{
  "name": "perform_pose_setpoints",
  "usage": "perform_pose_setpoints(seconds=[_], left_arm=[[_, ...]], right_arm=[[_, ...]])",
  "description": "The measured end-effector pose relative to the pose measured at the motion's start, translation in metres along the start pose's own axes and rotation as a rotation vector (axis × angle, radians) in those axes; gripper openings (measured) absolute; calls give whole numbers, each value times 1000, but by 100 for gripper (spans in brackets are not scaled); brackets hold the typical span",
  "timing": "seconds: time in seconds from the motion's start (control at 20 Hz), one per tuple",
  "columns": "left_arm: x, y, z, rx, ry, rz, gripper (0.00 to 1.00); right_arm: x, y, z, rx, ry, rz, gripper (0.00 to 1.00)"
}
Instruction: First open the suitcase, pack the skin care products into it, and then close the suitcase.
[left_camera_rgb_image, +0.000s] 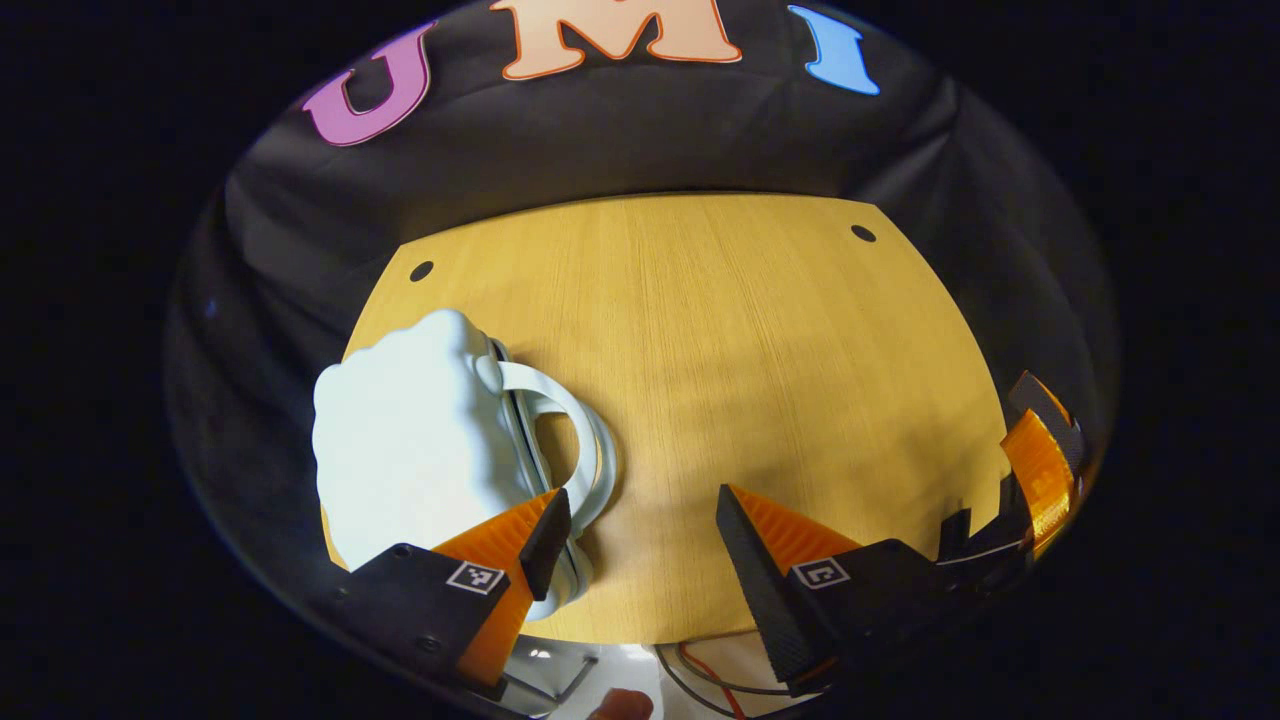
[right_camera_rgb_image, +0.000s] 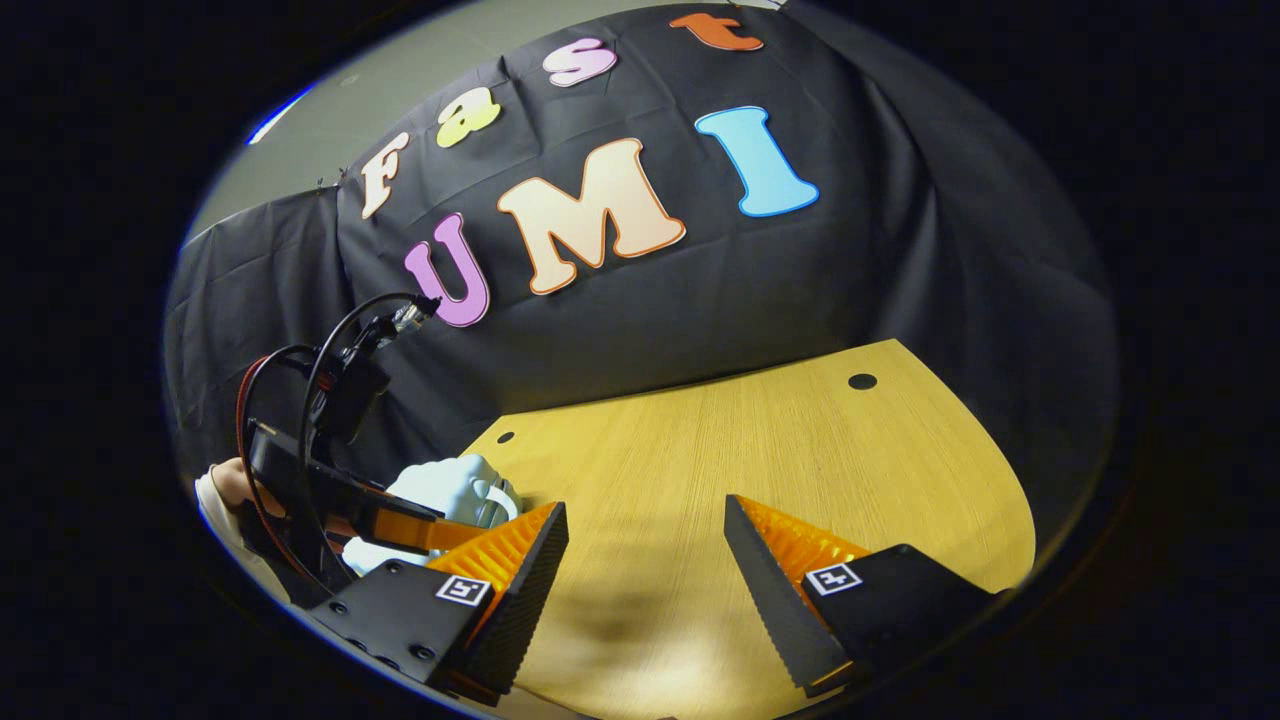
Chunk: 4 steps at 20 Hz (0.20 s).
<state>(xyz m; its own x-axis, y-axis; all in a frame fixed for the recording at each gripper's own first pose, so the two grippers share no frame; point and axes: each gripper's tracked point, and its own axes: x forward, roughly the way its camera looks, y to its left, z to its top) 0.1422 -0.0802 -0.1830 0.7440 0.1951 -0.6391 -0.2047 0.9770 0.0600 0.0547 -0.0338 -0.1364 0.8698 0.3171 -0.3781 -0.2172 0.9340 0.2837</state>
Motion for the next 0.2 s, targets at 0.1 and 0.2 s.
perform_pose_setpoints(seconds=[0.1,0.2], left_arm=[[-3,-2,-4,0,4,-2,89],[-5,-4,-10,2,11,-13,89]], right_arm=[[-2,-1,2,-5,-6,-2,98],[-4,-2,4,-5,-14,-8,98]])
